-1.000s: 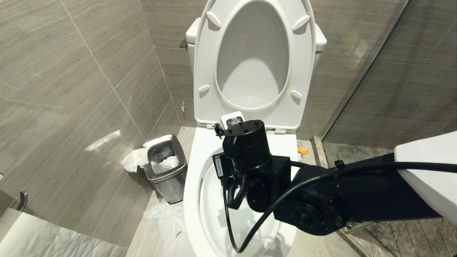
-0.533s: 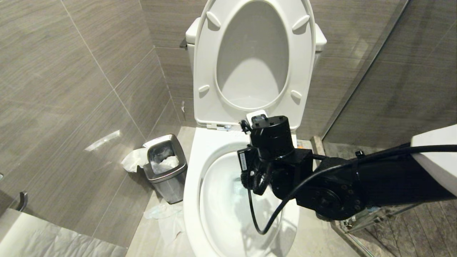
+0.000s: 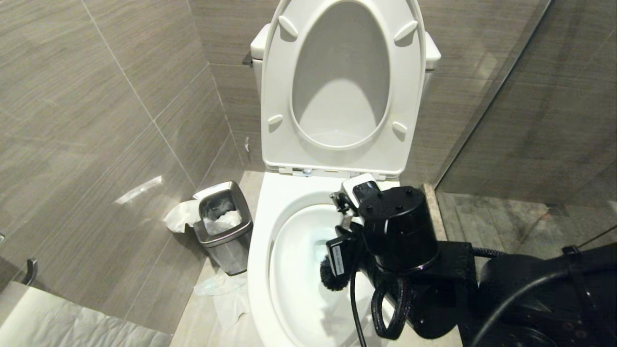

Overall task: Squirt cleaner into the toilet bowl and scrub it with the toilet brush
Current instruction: Scrub the toilet bowl

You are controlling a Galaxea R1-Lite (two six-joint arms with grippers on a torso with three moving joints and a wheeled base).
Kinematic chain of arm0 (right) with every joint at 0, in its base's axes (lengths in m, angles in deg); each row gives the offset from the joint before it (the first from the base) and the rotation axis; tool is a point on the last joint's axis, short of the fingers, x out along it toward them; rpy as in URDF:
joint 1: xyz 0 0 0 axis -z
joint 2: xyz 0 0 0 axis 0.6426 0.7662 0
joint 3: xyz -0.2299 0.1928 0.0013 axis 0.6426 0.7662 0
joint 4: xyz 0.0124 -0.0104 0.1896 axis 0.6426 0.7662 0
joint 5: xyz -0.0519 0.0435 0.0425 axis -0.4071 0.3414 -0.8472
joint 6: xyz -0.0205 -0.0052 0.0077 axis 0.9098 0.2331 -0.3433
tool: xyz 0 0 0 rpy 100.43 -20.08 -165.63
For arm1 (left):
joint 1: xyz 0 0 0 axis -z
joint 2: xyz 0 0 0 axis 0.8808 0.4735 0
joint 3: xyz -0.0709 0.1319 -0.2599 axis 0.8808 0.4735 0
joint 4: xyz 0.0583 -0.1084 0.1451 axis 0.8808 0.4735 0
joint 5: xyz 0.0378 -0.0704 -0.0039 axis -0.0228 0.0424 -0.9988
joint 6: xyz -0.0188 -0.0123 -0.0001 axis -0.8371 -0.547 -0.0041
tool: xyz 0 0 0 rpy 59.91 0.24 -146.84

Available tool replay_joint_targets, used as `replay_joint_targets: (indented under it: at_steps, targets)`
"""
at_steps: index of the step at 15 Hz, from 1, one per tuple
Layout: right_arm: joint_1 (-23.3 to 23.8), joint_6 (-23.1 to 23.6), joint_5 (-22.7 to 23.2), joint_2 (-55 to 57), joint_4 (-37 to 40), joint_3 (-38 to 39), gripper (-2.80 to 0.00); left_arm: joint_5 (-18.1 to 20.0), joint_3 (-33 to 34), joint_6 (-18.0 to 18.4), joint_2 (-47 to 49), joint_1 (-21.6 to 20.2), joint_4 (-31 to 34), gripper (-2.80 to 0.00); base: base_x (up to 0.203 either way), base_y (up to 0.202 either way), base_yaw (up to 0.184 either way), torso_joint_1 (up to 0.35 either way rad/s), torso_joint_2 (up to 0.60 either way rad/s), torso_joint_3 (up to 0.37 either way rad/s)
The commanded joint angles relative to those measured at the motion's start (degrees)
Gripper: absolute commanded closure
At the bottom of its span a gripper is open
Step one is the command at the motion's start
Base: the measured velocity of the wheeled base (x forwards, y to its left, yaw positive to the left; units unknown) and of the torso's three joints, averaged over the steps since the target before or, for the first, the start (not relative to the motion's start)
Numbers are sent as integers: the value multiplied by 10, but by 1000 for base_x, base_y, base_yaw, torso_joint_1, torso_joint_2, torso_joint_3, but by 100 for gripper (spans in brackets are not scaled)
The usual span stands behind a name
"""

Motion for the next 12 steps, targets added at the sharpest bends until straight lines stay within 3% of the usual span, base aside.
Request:
replay_joint_targets:
  at_steps: [1,6,12]
  targets:
    - [-31,-5,-3,-6,-1,4,0,0,2,0,0,0,0,0,0,0,0,0,0,0]
    - [-43,-6,-5,69,-5,-60,0,0,2,0,0,0,0,0,0,0,0,0,0,0]
    - [22,36,-12,139,-2,-190,0,0,2,0,0,0,0,0,0,0,0,0,0,0]
